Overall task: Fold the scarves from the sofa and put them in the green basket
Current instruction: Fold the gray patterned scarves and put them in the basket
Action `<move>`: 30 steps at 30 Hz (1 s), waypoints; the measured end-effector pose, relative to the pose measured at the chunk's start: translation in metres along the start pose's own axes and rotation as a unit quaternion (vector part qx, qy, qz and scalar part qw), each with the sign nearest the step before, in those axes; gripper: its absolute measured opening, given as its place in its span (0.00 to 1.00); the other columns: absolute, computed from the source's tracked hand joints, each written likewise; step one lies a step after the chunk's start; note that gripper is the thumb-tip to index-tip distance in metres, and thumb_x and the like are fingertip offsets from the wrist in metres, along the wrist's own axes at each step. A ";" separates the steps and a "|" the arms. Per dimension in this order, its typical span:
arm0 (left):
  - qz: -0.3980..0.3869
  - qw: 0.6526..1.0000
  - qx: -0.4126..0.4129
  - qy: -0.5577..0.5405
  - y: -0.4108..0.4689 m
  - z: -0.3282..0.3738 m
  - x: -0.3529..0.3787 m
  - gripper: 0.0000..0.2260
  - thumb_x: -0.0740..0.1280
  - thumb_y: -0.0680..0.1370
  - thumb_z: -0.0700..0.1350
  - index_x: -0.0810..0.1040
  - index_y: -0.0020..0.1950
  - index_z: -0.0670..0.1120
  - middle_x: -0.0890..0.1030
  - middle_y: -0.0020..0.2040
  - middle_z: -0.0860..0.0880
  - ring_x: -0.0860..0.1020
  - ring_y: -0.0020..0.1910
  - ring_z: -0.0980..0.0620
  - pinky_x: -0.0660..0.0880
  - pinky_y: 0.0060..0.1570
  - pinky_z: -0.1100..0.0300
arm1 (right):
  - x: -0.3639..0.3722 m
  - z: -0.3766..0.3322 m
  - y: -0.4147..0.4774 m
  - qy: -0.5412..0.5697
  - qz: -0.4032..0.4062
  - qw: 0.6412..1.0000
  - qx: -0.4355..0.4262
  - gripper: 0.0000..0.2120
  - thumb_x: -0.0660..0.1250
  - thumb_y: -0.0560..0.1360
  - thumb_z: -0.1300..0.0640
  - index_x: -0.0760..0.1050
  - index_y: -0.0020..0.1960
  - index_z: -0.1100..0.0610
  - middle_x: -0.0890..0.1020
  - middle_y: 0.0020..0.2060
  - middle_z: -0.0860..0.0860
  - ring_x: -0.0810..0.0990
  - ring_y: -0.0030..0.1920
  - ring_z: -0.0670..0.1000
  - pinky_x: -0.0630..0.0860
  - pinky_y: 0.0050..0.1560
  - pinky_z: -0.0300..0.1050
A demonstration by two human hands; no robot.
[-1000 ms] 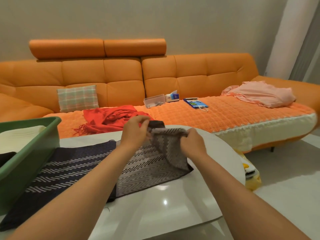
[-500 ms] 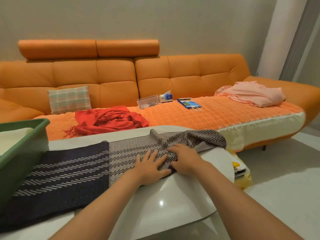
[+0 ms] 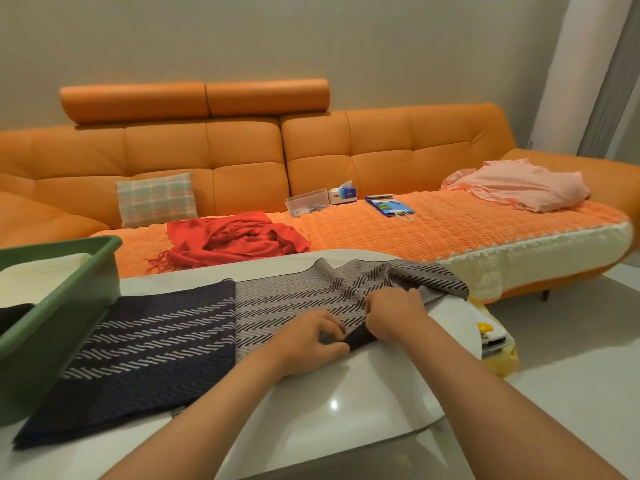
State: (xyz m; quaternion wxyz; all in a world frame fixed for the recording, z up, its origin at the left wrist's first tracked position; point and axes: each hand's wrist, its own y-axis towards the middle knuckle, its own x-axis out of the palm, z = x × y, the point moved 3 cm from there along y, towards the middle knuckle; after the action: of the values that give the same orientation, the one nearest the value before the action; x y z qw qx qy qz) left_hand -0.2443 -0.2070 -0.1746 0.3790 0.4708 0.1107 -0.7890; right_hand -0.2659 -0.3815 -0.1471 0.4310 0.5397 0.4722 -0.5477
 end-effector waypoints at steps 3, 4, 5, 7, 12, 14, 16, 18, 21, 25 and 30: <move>0.083 0.996 -0.006 0.018 -0.012 -0.006 -0.019 0.06 0.69 0.77 0.49 0.85 0.45 0.50 0.83 0.43 0.57 0.78 0.44 0.59 0.74 0.47 0.58 | -0.005 -0.021 -0.003 -0.028 0.037 0.998 -0.048 0.14 0.59 0.75 0.51 0.80 0.54 0.50 0.81 0.55 0.53 0.74 0.60 0.58 0.65 0.64 0.58; 0.109 0.994 -0.017 0.027 -0.018 -0.012 -0.028 0.07 0.67 0.79 0.48 0.84 0.45 0.49 0.82 0.41 0.57 0.77 0.42 0.59 0.73 0.46 0.57 | -0.009 -0.033 -0.007 -0.024 0.052 0.995 -0.077 0.14 0.59 0.75 0.50 0.81 0.53 0.50 0.81 0.54 0.53 0.74 0.59 0.58 0.66 0.64 0.58; 0.128 0.990 -0.029 0.041 -0.025 -0.020 -0.037 0.08 0.66 0.79 0.48 0.83 0.45 0.49 0.82 0.41 0.56 0.77 0.42 0.58 0.73 0.46 0.56 | -0.012 -0.047 -0.011 -0.007 0.062 0.992 -0.106 0.14 0.59 0.75 0.50 0.82 0.53 0.49 0.81 0.54 0.53 0.75 0.58 0.57 0.67 0.63 0.56; 0.142 0.983 -0.055 0.105 -0.042 -0.039 -0.054 0.08 0.64 0.81 0.47 0.83 0.48 0.49 0.82 0.45 0.53 0.78 0.47 0.53 0.74 0.50 0.53 | -0.016 -0.078 -0.020 0.066 0.053 0.983 -0.161 0.13 0.61 0.74 0.52 0.83 0.50 0.50 0.83 0.49 0.52 0.78 0.54 0.56 0.72 0.58 0.50; 0.104 0.950 -0.150 0.252 -0.100 -0.081 -0.081 0.14 0.63 0.80 0.51 0.77 0.65 0.55 0.76 0.64 0.54 0.72 0.65 0.49 0.71 0.61 0.52 | -0.003 -0.135 -0.038 0.164 -0.109 0.955 -0.223 0.11 0.64 0.73 0.57 0.84 0.49 0.51 0.85 0.45 0.49 0.81 0.44 0.50 0.80 0.48 0.45; 0.018 0.953 -0.185 0.238 -0.118 -0.090 -0.079 0.23 0.60 0.80 0.62 0.66 0.75 0.59 0.66 0.75 0.54 0.63 0.74 0.49 0.63 0.71 0.48 | 0.000 -0.144 -0.042 0.169 -0.179 0.945 -0.217 0.08 0.67 0.73 0.57 0.83 0.48 0.52 0.86 0.43 0.52 0.82 0.36 0.51 0.81 0.39 0.45; -0.071 0.950 -0.210 0.218 -0.130 -0.093 -0.073 0.32 0.56 0.78 0.69 0.53 0.79 0.62 0.51 0.81 0.55 0.49 0.80 0.50 0.49 0.77 0.46 | 0.002 -0.150 -0.046 0.170 -0.247 0.932 -0.205 0.05 0.70 0.73 0.57 0.83 0.48 0.53 0.86 0.40 0.54 0.81 0.31 0.51 0.80 0.34 0.43; -0.089 0.952 -0.216 0.197 -0.139 -0.091 -0.074 0.34 0.54 0.77 0.71 0.48 0.79 0.63 0.47 0.81 0.56 0.44 0.80 0.51 0.43 0.77 0.46 | 0.001 -0.158 -0.047 0.154 -0.230 0.936 -0.217 0.05 0.71 0.73 0.55 0.83 0.47 0.53 0.86 0.41 0.53 0.82 0.36 0.51 0.81 0.38 0.43; -0.008 0.966 -0.214 0.144 -0.151 -0.092 -0.084 0.29 0.54 0.80 0.67 0.53 0.79 0.62 0.55 0.80 0.56 0.52 0.79 0.53 0.49 0.77 0.47 | -0.005 -0.178 -0.046 0.132 -0.085 0.960 -0.232 0.06 0.66 0.73 0.50 0.81 0.45 0.49 0.84 0.44 0.49 0.81 0.46 0.51 0.78 0.48 0.46; 0.089 0.928 -0.297 0.208 -0.183 -0.110 -0.110 0.22 0.57 0.83 0.52 0.63 0.77 0.50 0.67 0.75 0.51 0.65 0.73 0.49 0.63 0.72 0.50 | 0.004 -0.207 -0.047 0.161 0.016 0.957 -0.242 0.13 0.60 0.78 0.50 0.75 0.61 0.47 0.77 0.60 0.50 0.75 0.61 0.54 0.73 0.62 0.52; 0.033 0.877 -0.412 0.244 -0.225 -0.132 -0.124 0.27 0.50 0.83 0.58 0.56 0.80 0.49 0.56 0.80 0.48 0.54 0.79 0.46 0.53 0.76 0.47 | 0.038 -0.231 -0.054 0.110 -0.081 0.960 -0.244 0.29 0.51 0.82 0.37 0.50 0.81 0.42 0.48 0.81 0.52 0.46 0.80 0.56 0.48 0.79 0.54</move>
State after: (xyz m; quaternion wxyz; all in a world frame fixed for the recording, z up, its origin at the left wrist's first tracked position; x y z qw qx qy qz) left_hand -0.2816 0.0794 -0.1836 0.5259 0.4529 0.4987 -0.5192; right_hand -0.2785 -0.1428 -0.1758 0.4496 0.4348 0.6779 -0.3863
